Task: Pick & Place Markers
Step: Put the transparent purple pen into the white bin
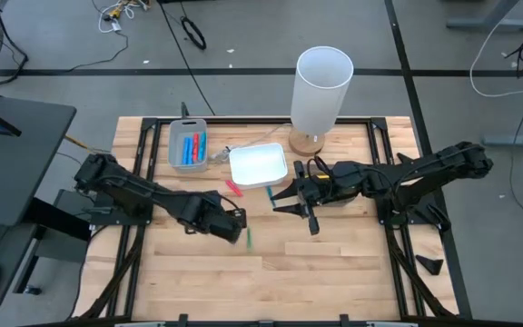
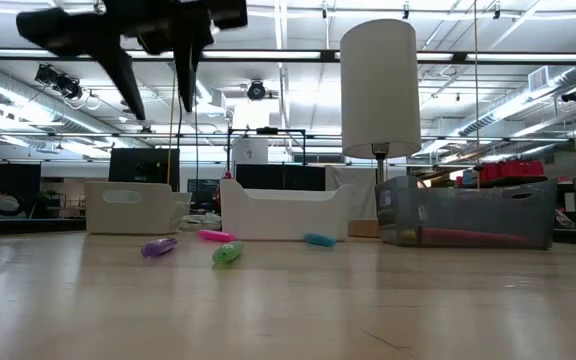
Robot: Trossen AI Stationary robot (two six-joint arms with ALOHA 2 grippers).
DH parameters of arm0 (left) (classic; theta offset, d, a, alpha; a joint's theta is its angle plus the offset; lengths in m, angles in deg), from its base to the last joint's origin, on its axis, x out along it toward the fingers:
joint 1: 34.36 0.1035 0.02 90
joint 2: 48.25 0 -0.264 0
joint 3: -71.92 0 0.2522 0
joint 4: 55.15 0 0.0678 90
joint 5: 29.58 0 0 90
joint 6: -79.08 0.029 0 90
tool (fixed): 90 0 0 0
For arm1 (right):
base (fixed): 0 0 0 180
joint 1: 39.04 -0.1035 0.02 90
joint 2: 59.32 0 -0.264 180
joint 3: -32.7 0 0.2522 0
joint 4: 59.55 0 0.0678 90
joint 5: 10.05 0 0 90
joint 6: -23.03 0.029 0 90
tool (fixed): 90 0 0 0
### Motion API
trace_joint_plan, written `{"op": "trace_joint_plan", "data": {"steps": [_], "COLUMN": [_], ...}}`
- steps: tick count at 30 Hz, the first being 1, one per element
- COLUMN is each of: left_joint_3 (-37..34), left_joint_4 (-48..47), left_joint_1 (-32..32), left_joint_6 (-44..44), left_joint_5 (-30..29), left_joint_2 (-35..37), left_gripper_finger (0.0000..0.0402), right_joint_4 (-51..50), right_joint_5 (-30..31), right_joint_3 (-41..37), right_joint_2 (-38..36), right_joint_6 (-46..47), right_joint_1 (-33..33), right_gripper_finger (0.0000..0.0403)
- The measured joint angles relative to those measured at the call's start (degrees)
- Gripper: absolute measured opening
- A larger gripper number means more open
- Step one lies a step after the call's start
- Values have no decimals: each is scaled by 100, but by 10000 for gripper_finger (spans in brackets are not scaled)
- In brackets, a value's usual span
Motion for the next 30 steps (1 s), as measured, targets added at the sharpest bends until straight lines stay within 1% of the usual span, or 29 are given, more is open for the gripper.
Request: {"op": "trace_joint_plan", "data": {"steps": [8,14,23,27,30], "left_joint_3": [-2,-3,1,-42,-63], "left_joint_4": [-42,-23,378,822,894], "left_joint_1": [59,104,140,172,195], "left_joint_6": [-335,-380,-478,-355,-216], "left_joint_5": [-52,10,148,185,222], "left_joint_2": [-734,-1228,-1914,-2081,-2108], "left_gripper_finger": [204,204,204,204,204], "right_joint_4": [-29,-52,-205,-296,-317], "right_joint_5": [0,-2,-2,-3,-4], "right_joint_3": [0,-2,-2,-4,-7], "right_joint_2": [0,0,0,0,-2], "right_joint_6": [15,15,6,-1,-2], "right_joint_1": [0,0,0,0,0], "right_gripper_finger": [126,126,126,126,126]}}
